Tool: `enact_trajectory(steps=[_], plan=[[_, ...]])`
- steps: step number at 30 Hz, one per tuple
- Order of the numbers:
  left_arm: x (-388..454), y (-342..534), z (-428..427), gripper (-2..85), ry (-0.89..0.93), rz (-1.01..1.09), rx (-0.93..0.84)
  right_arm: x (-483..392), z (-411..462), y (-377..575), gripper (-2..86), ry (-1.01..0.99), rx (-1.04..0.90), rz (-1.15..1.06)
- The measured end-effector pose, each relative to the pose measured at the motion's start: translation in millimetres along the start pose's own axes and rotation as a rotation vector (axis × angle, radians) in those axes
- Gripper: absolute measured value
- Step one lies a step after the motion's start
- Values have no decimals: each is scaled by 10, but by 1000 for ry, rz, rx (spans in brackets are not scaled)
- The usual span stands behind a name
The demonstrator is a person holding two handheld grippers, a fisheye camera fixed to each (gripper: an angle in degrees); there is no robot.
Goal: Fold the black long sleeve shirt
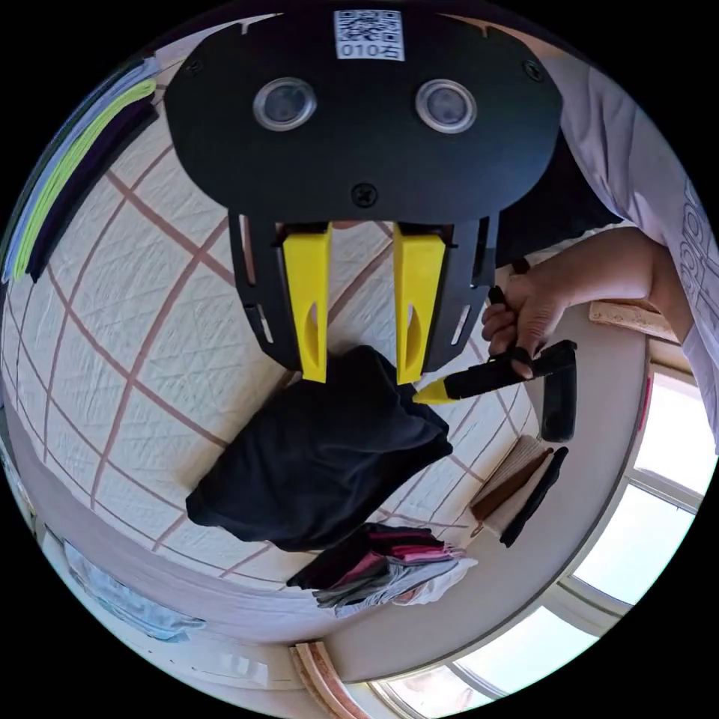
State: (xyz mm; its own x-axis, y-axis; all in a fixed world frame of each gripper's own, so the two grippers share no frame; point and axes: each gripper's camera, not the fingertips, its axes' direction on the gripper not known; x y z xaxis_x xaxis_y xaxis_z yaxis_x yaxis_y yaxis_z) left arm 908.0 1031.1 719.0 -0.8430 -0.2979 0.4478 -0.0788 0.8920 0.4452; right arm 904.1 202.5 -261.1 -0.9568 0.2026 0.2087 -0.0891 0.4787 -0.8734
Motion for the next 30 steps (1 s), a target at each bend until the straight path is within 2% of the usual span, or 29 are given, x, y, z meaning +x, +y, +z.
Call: enact_trajectory(steps=[2, 7, 10, 13, 16, 18, 21, 24, 27, 30], plan=[[127, -4, 336, 56, -119, 109, -75, 100, -98, 87, 126, -16, 66, 64], [251, -107, 732, 54, -136, 155, -55, 423, -197, -149, 112, 145, 80, 11], [206, -69, 933, 49, -141, 121, -104, 678, -234, -547, 94, 171, 133, -81], [-63, 128, 1002, 45, -20, -42, -92, 1024, -47, -1044, 111, 226, 112, -102], [-510, 426, 942, 45, 210, -310, 49, 1511, 264, -1523, 157, 127, -9, 18], [-575, 521, 961, 47, 235, -352, 56, 1875, 448, -1712, 197, -1, -20, 147], [-435, 478, 951, 56, 204, -321, 37, 2206, 706, -1830, 205, -130, -52, 297], [-307, 476, 776, 87, 136, -380, 72, 2256, 714, -1826, 189, -129, -8, 394], [-231, 421, 721, 115, 37, -396, 76, 2126, 778, -1801, 168, -191, -27, 400], [-218, 247, 905, 132, 18, -395, 36, 2098, 982, -1753, 146, -134, -29, 429]])
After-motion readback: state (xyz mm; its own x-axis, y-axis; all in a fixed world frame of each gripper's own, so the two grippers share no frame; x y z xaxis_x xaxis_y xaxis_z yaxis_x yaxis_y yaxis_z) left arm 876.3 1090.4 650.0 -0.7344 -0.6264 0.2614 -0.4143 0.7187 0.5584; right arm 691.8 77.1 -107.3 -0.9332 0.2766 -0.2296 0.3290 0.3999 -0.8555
